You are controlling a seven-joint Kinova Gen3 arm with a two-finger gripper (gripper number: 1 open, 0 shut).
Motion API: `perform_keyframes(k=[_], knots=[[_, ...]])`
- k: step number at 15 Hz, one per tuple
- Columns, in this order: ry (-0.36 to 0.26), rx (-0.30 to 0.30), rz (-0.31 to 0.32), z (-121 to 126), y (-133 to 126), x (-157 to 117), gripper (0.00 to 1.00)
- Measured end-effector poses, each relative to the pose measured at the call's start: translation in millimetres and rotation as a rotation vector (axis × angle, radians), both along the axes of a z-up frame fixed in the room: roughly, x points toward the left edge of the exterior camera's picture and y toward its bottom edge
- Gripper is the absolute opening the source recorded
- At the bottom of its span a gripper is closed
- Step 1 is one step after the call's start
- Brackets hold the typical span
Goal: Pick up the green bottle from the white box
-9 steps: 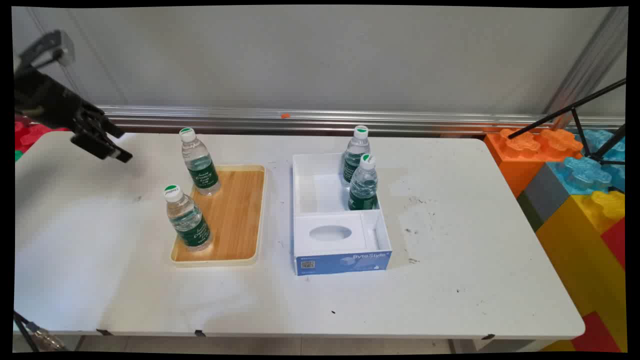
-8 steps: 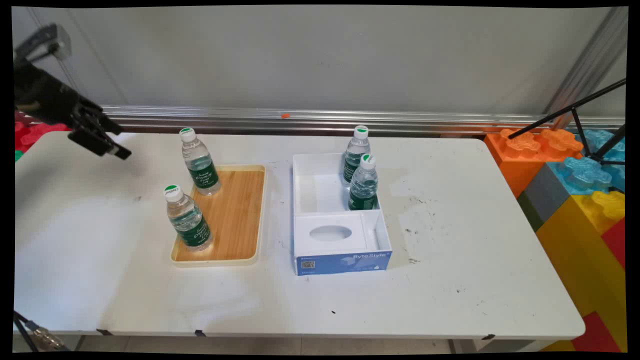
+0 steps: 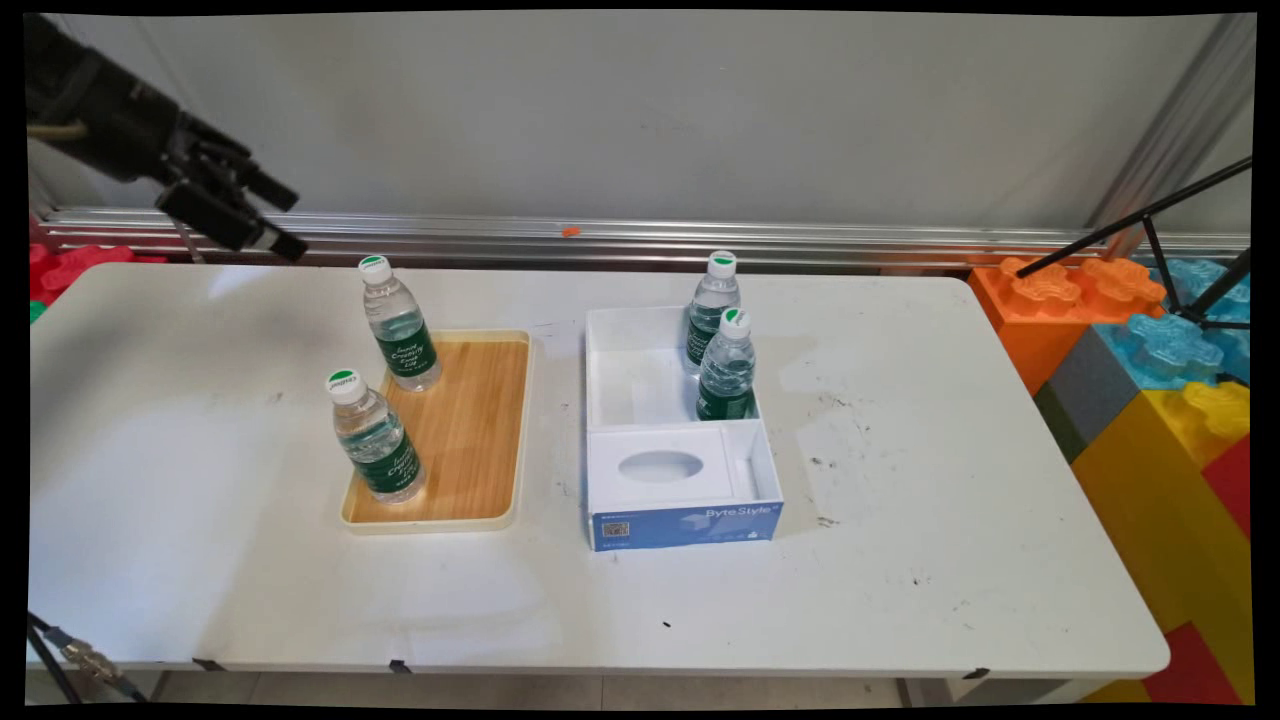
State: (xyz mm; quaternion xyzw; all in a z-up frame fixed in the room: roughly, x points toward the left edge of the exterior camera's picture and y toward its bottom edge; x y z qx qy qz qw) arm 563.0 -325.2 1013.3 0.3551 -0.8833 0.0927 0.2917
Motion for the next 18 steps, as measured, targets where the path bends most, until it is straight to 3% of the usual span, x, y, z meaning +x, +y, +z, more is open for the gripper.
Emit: perform_keyframes(k=[4,8,18], knots=[[0.078,-0.041,-0.061,4.3,-12.1,-26.5,1.0],[0.139,-0.064,-0.107,-11.0,-25.6,-43.1,1.0],[0.261,-0.074,-0.174,-84.5,-49.3,-85.3,1.0]])
